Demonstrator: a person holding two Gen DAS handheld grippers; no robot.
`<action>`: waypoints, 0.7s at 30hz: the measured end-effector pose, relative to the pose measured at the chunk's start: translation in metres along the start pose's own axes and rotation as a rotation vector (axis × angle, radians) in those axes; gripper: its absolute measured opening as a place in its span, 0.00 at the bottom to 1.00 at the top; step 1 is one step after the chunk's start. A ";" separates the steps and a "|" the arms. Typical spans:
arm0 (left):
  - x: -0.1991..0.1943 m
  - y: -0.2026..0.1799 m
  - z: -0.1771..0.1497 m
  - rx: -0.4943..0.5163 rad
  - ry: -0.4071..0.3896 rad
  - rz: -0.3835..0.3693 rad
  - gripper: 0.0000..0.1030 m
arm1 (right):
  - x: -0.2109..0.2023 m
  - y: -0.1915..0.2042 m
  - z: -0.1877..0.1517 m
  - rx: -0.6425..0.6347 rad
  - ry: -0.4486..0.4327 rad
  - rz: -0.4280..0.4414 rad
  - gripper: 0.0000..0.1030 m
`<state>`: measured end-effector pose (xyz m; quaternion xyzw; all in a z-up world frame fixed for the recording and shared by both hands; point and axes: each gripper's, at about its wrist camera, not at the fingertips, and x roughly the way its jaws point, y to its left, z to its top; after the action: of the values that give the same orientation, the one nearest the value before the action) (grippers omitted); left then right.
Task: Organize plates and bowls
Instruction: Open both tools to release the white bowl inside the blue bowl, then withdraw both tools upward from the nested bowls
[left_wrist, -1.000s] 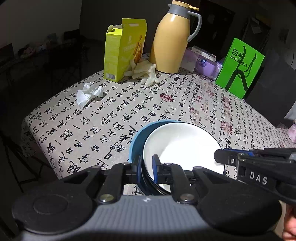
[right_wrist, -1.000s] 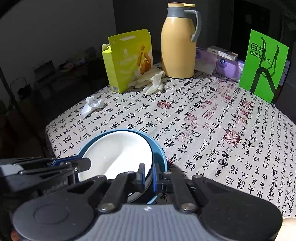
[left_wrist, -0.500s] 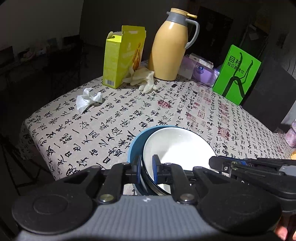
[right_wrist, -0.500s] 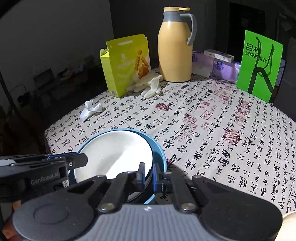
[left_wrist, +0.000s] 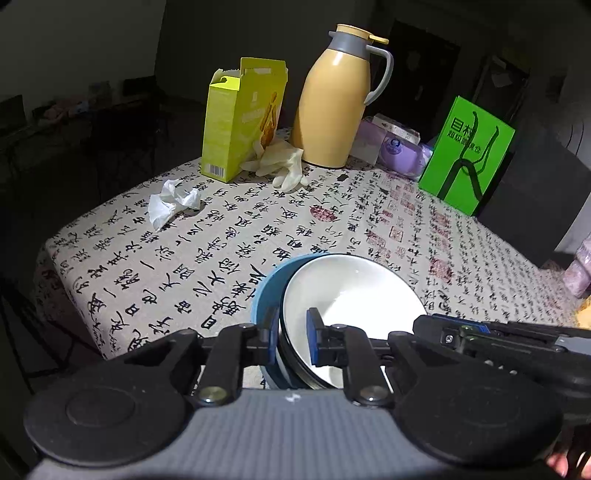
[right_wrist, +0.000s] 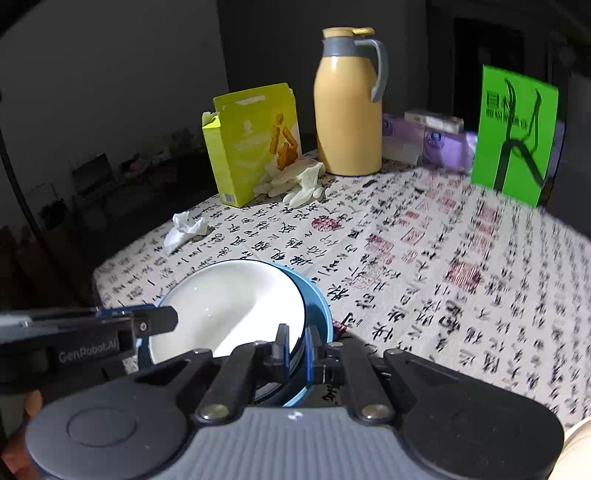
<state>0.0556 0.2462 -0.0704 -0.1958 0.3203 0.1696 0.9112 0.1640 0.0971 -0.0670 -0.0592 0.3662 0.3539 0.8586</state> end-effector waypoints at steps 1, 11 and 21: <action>0.000 0.002 0.000 -0.009 0.001 -0.008 0.20 | -0.001 -0.004 0.001 0.024 0.001 0.018 0.12; -0.018 0.007 -0.006 -0.033 -0.086 -0.072 0.82 | -0.030 -0.026 -0.014 0.053 -0.103 0.077 0.60; -0.051 0.008 -0.039 -0.022 -0.264 -0.111 1.00 | -0.054 -0.033 -0.052 0.016 -0.210 0.009 1.00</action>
<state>-0.0053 0.2256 -0.0671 -0.1992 0.1845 0.1466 0.9512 0.1294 0.0232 -0.0732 -0.0131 0.2774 0.3592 0.8910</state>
